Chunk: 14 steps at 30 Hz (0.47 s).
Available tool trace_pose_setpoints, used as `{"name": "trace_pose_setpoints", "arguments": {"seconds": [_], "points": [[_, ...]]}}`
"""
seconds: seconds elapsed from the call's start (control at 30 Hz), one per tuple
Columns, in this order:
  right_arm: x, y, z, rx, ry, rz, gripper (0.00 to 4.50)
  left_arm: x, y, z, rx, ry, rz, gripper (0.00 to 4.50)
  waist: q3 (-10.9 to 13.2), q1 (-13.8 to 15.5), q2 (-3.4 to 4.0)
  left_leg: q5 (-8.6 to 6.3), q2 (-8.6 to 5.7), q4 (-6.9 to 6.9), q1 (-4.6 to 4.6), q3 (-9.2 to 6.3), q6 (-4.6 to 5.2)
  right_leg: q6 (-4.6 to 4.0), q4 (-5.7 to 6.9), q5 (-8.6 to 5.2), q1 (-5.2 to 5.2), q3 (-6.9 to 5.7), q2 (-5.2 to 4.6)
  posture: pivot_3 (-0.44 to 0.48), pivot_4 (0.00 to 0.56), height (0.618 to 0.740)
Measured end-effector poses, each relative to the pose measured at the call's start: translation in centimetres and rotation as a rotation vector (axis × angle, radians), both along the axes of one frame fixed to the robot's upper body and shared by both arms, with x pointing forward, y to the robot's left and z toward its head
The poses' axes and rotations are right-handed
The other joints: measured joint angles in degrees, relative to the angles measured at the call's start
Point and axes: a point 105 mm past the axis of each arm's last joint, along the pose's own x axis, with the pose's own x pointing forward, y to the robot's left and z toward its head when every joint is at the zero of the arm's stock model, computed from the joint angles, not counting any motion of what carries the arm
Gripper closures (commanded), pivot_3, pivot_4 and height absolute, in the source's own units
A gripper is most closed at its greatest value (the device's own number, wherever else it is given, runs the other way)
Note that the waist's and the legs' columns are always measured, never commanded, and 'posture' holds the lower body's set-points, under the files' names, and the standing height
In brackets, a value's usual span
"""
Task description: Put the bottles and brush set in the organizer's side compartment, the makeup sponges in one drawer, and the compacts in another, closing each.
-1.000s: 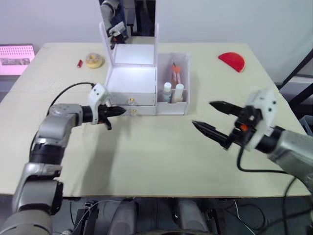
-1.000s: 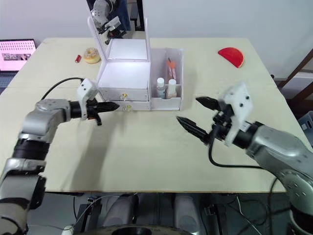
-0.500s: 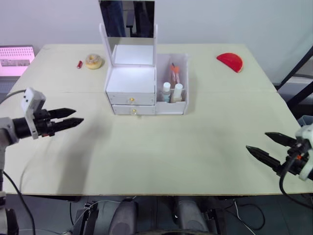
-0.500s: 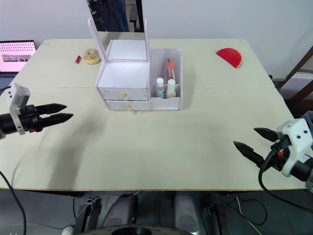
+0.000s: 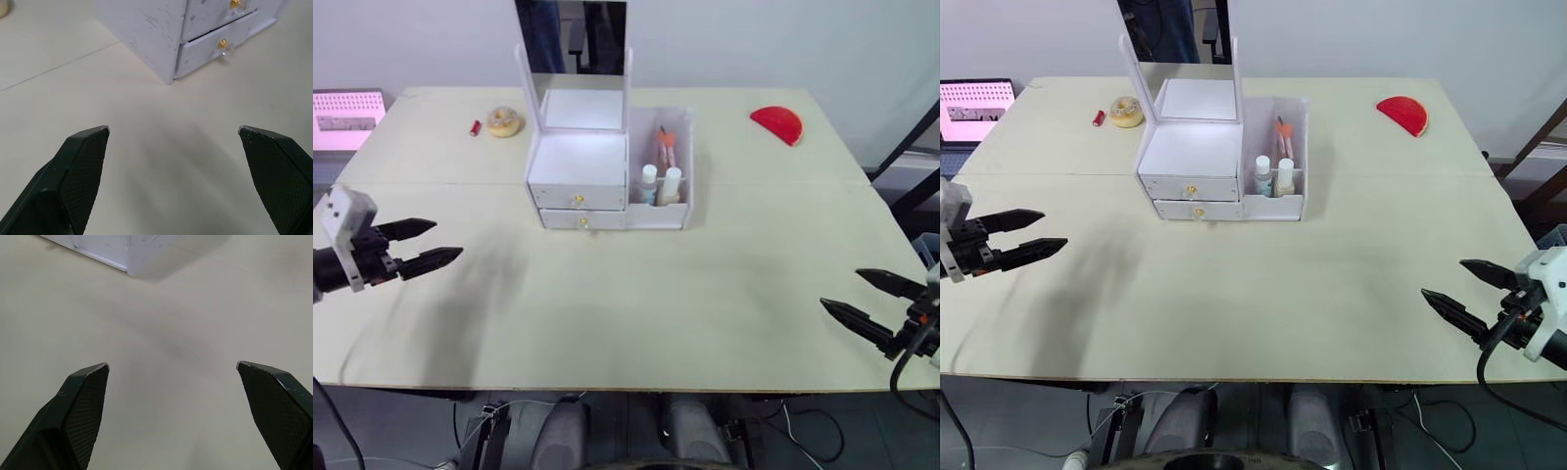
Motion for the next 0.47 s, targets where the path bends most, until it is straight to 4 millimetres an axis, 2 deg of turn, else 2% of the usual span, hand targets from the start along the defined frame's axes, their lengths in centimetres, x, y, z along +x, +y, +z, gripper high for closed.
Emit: {"name": "trace_pose_setpoints", "arguments": {"seconds": [0.47], "points": [[0.64, 0.08, 0.59, 0.017, -0.004, 0.015, 0.00, -0.36, 0.43, 0.09, 0.005, -0.034, 0.033, 0.05, 0.00, -0.04, 0.01, 0.00, 0.00, 0.00, 0.01, 0.01, 0.00, -0.01, 0.00, 0.01, 0.01, 0.00, 0.00, 0.000, 0.150, 0.740]]}}
